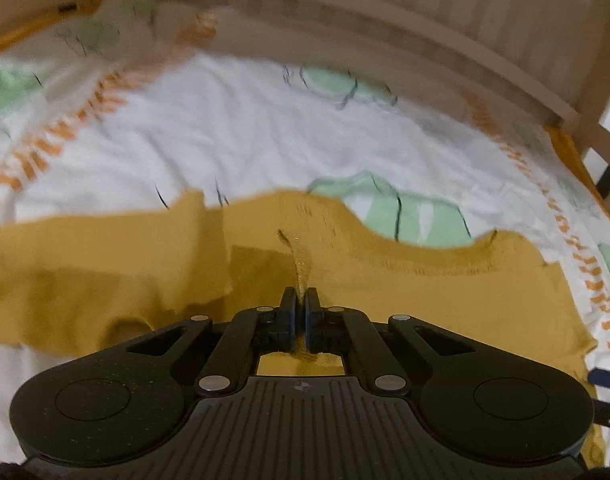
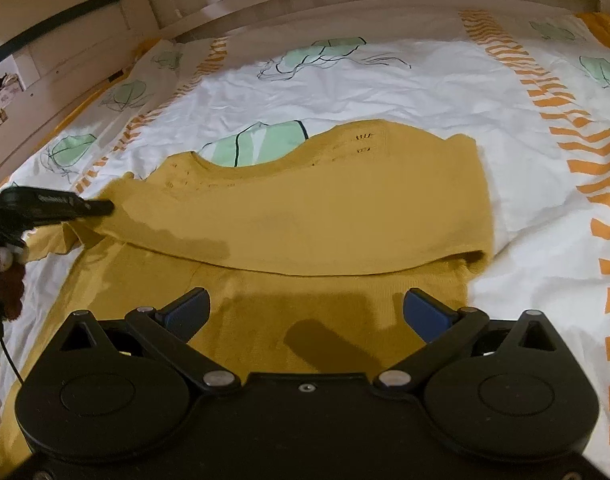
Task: Fold small clothes
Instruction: 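Close the left tool on the other sleeve of the sweater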
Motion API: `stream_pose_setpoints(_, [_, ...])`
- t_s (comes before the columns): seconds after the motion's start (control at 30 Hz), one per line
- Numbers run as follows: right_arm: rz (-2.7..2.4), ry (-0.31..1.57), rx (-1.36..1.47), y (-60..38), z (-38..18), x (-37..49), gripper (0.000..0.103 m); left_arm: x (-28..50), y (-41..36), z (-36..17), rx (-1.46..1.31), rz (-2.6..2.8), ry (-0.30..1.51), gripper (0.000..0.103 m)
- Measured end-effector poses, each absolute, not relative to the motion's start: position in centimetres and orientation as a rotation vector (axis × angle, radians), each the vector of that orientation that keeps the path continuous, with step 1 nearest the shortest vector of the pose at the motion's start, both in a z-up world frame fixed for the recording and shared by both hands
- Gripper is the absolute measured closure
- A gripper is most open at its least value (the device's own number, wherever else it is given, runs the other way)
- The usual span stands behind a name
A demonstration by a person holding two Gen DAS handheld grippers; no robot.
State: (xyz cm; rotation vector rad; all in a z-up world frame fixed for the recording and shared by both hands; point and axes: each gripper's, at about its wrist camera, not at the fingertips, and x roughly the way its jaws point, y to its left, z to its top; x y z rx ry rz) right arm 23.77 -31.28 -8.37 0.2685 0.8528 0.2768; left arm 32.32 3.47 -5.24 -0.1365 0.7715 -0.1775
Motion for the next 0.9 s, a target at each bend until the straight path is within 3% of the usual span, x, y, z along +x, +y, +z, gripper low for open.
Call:
stream_pose_setpoints(0.43, [0.263, 0.943, 0.259, -31.1, -9.4, 24.1, 0.0, 33.6, 5.5, -8.5, -0.106, -0.068, 0.908, 0.094])
stream_pose_setpoints(0.47, [0.262, 0.941, 0.26, -31.1, -9.4, 24.0, 0.0, 33.7, 5.7, -8.4, -0.121, -0.076, 0.916, 0.089])
stream_pose_setpoints(0.5, [0.264, 0.938, 0.262, -31.1, -9.2, 24.0, 0.0, 33.6, 6.0, -8.2, -0.141, -0.09, 0.922, 0.078])
stream_pose_setpoints(0.57, [0.27, 0.926, 0.273, -31.1, -8.9, 23.9, 0.0, 33.4, 6.5, -7.6, -0.194, -0.108, 0.916, 0.069])
stream_pose_setpoints(0.83, [0.318, 0.871, 0.393, -31.2, -8.0, 23.7, 0.0, 32.9, 10.3, -4.8, -0.307, -0.071, 0.83, 0.054])
stream_pose_setpoints(0.9, [0.333, 0.866, 0.433, -31.2, -8.0, 23.7, 0.0, 32.7, 12.5, -4.5, -0.355, -0.014, 0.81, 0.04])
